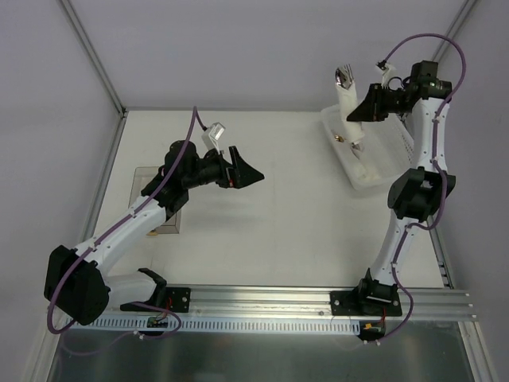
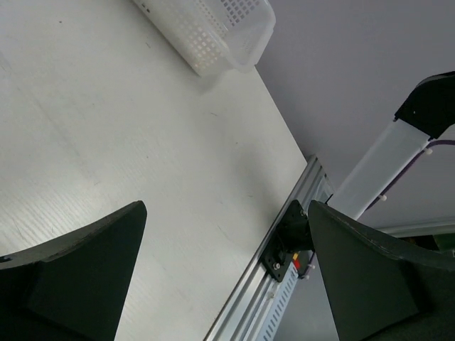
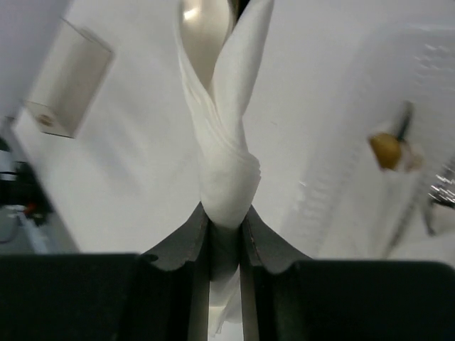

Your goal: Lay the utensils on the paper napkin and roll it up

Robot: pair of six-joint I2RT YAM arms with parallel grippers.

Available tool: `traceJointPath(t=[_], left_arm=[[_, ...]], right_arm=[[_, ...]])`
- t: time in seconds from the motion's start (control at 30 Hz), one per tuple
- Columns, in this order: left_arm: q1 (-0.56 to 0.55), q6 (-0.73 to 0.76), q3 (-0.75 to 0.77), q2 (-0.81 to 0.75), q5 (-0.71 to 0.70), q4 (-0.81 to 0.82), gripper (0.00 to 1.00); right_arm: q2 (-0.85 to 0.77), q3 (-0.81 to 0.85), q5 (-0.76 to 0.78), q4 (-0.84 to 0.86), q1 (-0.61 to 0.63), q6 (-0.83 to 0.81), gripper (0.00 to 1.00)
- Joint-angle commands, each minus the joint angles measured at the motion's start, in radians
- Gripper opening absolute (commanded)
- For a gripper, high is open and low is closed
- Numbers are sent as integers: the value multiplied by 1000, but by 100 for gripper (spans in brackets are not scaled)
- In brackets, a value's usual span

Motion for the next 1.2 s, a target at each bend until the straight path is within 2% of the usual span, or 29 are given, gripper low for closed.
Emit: traceJointPath(t=[0.0, 0.07, 0.23, 0.4, 0.6, 0.87, 1.17], left_arm=[[-10, 35, 30, -4, 17, -15, 99], [-11, 35, 22, -6, 20, -16, 99], [-10, 40, 19, 3, 25, -16, 99], [-11, 35, 21, 20, 26, -15, 99], [-11, 30, 2, 2, 13, -16, 99], [-10, 27, -15, -21, -15, -31, 99], [-11, 26, -8, -10, -20, -31, 99]], right_arm=[[49, 20, 199, -413, -100, -483, 0], [58, -13, 271, -412, -150, -587, 0], [129, 18, 369, -355, -224, -651, 0], [159, -36, 403, -194, -235, -615, 0], [231, -34, 385, -93, -215, -562, 0], [316, -40, 521, -19, -191, -542, 0], [359, -63, 600, 22, -183, -448, 0]])
